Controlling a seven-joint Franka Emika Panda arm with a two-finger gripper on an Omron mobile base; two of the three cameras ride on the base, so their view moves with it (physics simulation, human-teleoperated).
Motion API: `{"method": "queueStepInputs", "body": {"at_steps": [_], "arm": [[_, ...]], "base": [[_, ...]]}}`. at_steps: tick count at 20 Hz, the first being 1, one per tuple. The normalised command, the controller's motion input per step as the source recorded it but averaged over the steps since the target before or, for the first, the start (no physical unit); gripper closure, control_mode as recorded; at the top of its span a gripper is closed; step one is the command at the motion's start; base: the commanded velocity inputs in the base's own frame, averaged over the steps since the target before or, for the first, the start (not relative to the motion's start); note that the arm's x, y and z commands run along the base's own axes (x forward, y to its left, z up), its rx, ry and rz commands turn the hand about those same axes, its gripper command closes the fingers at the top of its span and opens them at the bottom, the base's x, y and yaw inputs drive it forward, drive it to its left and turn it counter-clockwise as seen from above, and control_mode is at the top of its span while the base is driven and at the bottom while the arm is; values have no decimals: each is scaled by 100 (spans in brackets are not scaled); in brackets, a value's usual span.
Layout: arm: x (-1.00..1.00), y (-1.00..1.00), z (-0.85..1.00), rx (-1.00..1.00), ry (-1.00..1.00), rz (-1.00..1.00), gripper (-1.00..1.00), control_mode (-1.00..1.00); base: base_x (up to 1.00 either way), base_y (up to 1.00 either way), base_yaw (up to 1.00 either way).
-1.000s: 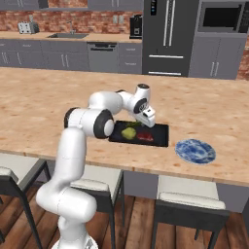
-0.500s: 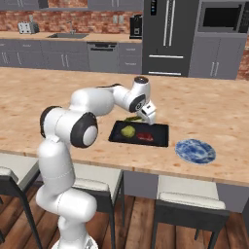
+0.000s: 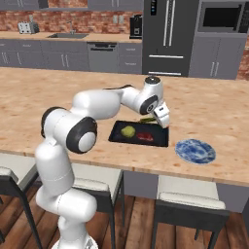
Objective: Create a steak meal by picking up the steak and asparagus from the tray and placing them on the plate. Leave the pear on the tray.
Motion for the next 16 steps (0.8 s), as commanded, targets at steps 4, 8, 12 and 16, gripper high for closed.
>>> {"method": "queueStepInputs", "body": {"at_steps": [4,8,12,16], "arm": [[-43,-93,0,0,0,-32,100,-100],[-29,-78,-7,0,0,-22,100,-100],[-2,-54,-25,0,0,-7,100,-100],[2,-45,-38,4,0,-1,100,-100]], "base": [[0,0,0],[0,0,0],[0,0,0],[0,0,0]]}}
